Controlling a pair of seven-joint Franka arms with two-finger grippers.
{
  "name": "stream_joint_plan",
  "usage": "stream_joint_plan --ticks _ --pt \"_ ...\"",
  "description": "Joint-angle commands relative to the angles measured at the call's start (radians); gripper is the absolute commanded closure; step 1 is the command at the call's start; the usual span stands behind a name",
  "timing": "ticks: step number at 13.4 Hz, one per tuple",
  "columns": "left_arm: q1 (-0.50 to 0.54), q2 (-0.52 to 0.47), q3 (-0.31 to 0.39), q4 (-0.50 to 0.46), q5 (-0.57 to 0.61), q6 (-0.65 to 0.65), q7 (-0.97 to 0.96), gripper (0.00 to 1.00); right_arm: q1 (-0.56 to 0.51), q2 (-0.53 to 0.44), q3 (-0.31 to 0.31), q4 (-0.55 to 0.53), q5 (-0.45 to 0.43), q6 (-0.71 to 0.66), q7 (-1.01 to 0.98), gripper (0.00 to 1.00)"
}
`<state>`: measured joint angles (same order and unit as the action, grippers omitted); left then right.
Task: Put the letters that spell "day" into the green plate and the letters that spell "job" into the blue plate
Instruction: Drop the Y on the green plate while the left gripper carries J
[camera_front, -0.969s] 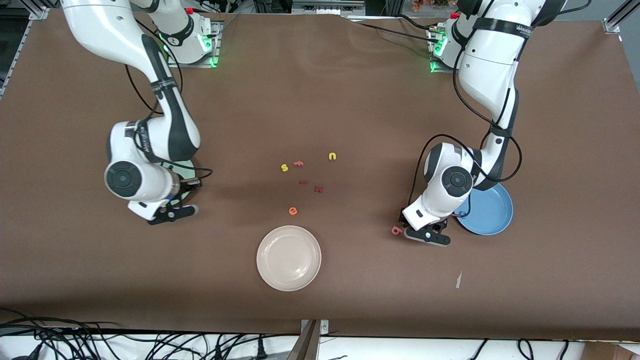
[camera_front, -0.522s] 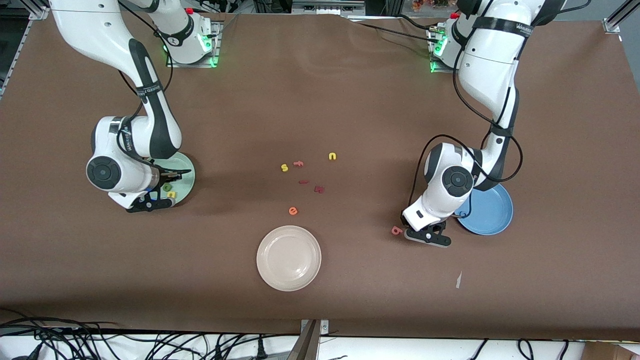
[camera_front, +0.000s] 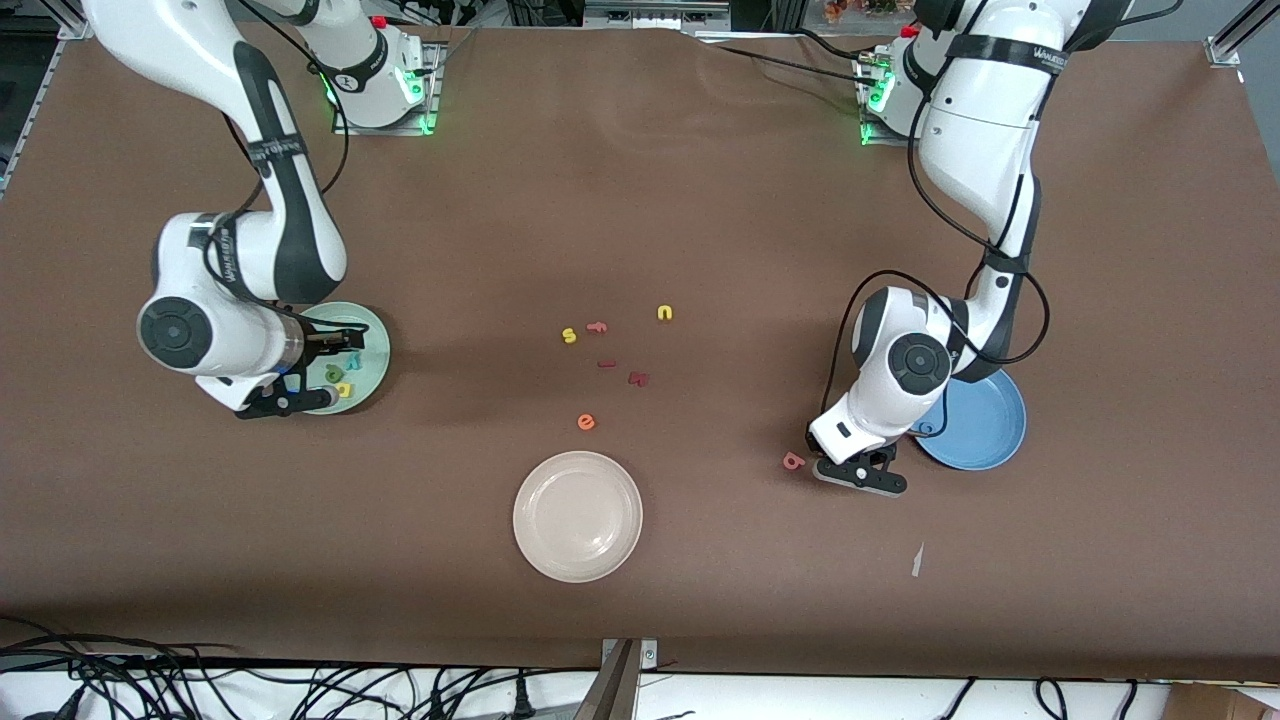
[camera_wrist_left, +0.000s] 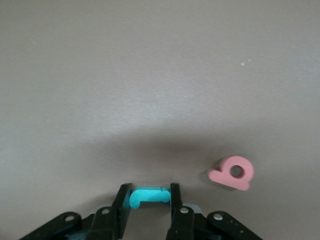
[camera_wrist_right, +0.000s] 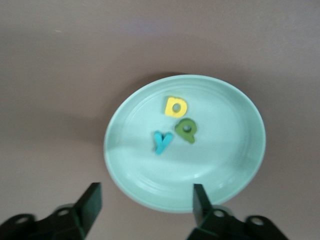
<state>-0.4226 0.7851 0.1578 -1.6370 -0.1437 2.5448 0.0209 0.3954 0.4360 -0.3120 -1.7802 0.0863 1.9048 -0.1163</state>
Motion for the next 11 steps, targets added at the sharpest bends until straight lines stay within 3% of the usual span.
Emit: stream_joint_plan --ticks 1,5,8,9,11 --pt "-0.01 -0.015 0.037 0.016 -0.017 -0.012 0.071 0.84 0.01 0.0 0.001 0.097 0.02 -0.114 -0.003 0.0" --pt "0.014 -0.09 0.051 0.008 -0.016 -0.127 0.099 0.84 0.017 -0.01 0.011 0.214 0.021 -0.294 0.001 0.0" --pt "0.062 -0.127 0.052 -0.009 -0.014 -0.213 0.108 0.82 0.026 -0.022 0.013 0.251 0.016 -0.329 -0.003 0.0" --pt "0.076 -0.135 0.057 -0.017 -0.014 -0.218 0.149 0.81 0.023 -0.049 0.027 0.254 0.013 -0.319 -0.006 0.0" --pt "0.106 -0.148 0.077 -0.043 -0.014 -0.218 0.252 0.81 -0.031 -0.126 0.124 0.234 -0.022 -0.28 -0.011 0.0"
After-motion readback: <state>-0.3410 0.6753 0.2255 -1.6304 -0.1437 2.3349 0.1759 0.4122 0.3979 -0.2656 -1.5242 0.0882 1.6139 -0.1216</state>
